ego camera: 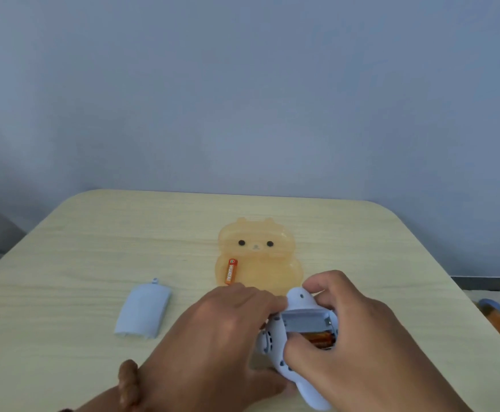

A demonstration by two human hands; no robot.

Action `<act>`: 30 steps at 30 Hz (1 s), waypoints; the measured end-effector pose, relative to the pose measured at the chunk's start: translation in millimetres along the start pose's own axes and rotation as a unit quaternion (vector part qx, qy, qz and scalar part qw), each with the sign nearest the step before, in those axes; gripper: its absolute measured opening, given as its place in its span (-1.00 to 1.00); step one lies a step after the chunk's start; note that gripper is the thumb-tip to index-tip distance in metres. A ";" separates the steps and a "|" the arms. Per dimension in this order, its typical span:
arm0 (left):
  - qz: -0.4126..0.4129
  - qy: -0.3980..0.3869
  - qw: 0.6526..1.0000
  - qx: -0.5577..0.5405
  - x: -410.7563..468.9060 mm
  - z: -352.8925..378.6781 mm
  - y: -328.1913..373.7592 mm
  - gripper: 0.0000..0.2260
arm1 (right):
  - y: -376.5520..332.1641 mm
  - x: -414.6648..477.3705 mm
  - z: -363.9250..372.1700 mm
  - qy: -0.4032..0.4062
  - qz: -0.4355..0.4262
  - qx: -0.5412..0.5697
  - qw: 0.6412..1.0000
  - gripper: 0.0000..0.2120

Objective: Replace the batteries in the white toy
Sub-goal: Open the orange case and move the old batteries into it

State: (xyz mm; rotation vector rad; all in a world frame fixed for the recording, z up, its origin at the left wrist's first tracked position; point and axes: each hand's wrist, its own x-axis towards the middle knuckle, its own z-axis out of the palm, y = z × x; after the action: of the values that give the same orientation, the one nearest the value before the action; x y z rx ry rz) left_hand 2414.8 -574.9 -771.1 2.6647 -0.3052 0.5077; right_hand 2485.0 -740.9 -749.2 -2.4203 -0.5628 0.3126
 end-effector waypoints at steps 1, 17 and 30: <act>-0.006 -0.001 1.000 -0.001 -0.6 -0.3 -0.4 -0.43 | -0.9 -0.5 0.1 0.002 0.001 -0.012 1.000 -0.39; -0.076 -0.054 0.994 -0.052 -2.3 4.8 -14.9 -0.39 | 2.6 -7.9 -4.7 0.066 -0.080 -0.129 0.986 -0.38; -0.079 -0.070 0.993 -0.043 -7.1 11.5 -25.4 -0.37 | 13.1 21.1 -21.0 0.018 -0.206 0.071 0.976 -0.79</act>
State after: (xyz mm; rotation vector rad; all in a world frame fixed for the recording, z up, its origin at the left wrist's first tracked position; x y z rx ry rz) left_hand 2419.0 -556.2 -792.6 2.6172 -0.1499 0.2542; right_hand 2515.1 -751.4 -742.8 -2.1046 -0.9715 0.1264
